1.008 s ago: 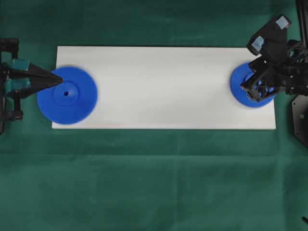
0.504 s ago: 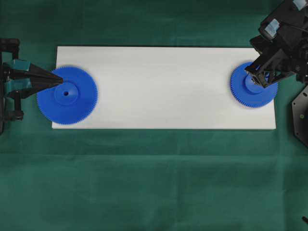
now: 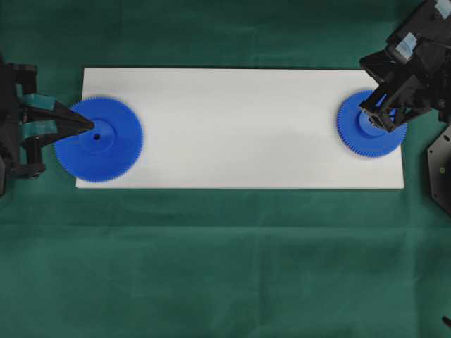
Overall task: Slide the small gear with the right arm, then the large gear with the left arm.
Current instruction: 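Lower the left gripper onto the hub of the large blue gear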
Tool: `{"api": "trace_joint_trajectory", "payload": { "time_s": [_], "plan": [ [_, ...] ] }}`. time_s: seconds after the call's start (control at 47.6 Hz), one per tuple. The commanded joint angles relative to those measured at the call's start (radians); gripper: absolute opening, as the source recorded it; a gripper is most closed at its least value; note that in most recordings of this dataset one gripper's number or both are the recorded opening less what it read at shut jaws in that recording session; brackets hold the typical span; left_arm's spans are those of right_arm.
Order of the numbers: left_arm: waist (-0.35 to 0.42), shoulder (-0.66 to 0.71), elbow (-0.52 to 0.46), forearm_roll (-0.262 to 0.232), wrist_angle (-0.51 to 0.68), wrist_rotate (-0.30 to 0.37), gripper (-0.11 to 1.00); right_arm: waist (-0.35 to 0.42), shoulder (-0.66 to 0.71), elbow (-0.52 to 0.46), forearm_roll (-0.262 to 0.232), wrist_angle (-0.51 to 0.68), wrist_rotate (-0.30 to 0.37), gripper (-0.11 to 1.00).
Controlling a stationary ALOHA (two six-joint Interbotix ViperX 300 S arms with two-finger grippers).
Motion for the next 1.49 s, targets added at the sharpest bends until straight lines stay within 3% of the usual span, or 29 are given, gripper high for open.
{"api": "trace_joint_trajectory", "payload": {
  "time_s": [0.0,0.147,0.588,1.029,1.469],
  "plan": [
    [0.026,0.058,-0.034,-0.003,0.048,-0.028,0.0,0.002,-0.002,-0.012,-0.006,-0.011,0.0,0.5],
    [0.031,0.126,-0.054,-0.003,0.126,-0.041,0.0,0.002,0.0,-0.012,-0.006,-0.02,0.0,0.5],
    [0.031,0.16,-0.058,-0.003,0.152,-0.086,0.0,0.002,0.002,-0.012,-0.006,-0.021,0.0,0.5],
    [0.032,0.316,-0.029,-0.002,0.021,-0.087,0.0,0.002,0.023,-0.015,-0.006,-0.021,0.002,0.5],
    [0.048,0.383,0.011,-0.002,-0.08,-0.095,0.0,0.002,0.029,-0.015,-0.006,-0.044,0.002,0.5]
  ]
}}
